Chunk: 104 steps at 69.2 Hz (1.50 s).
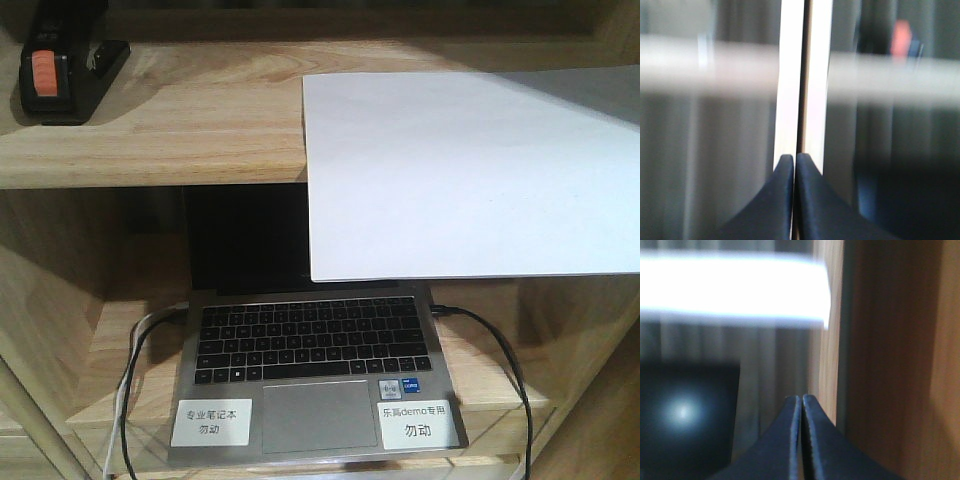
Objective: Grab stapler and paper to desk for stapling
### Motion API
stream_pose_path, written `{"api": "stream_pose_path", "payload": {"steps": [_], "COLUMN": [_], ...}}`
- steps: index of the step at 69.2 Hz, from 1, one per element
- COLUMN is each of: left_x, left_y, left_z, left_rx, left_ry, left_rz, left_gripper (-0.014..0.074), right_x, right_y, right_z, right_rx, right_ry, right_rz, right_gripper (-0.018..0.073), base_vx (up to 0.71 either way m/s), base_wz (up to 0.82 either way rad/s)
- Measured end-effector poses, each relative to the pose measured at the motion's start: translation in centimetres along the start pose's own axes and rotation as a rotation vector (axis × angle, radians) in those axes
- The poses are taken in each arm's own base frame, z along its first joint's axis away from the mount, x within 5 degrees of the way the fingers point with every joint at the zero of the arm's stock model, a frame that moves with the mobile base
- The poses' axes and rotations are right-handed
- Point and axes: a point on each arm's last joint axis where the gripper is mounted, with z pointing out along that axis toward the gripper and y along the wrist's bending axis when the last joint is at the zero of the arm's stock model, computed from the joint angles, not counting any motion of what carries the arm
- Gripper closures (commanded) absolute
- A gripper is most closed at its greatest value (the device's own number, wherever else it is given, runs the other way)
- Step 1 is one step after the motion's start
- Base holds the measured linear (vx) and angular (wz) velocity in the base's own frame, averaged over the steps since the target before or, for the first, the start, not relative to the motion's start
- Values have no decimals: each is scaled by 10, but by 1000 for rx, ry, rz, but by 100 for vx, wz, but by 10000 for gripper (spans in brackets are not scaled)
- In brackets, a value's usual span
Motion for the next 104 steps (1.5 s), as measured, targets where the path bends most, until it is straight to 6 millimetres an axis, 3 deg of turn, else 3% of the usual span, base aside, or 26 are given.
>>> {"api": "stream_pose_path", "payload": {"steps": [13,25,32,45,55,66,72,89,92,104], "left_x": [-83,-172,-205,-248,-241,-217,-208,-192,-192,-190], "left_y": [-4,-8,-9,-12,-12,-12,-12,-11,-11,-11], "left_z": [-2,-14,-11,7,34,59,68,79,78,77], "left_rx": [10,20,23,25,22,17,16,15,14,12], "left_ry": [-199,-309,-281,-177,15,236,318,459,469,493], "left_rz": [-2,-2,-1,1,3,4,4,12,14,17], "left_gripper": [603,603,603,584,523,373,252,-136,-137,-125], "right_x": [-64,-129,-166,-201,-205,-188,-183,-180,-179,-179], "right_y": [-3,-6,-7,-8,-7,-5,-4,-4,-4,-4], "right_z": [-3,-11,-7,27,54,76,80,80,80,80], "right_rx": [8,13,14,-5,-26,-39,-43,-46,-46,-46], "right_ry": [-171,-288,-329,-189,-11,182,236,267,268,270], "right_rz": [-10,-11,-11,41,70,71,71,71,71,71], "right_gripper": [564,564,564,556,531,435,333,-125,-172,-160], "base_vx": [0,0,0,0,0,0,0,0,0,0], "base_wz": [0,0,0,0,0,0,0,0,0,0]}}
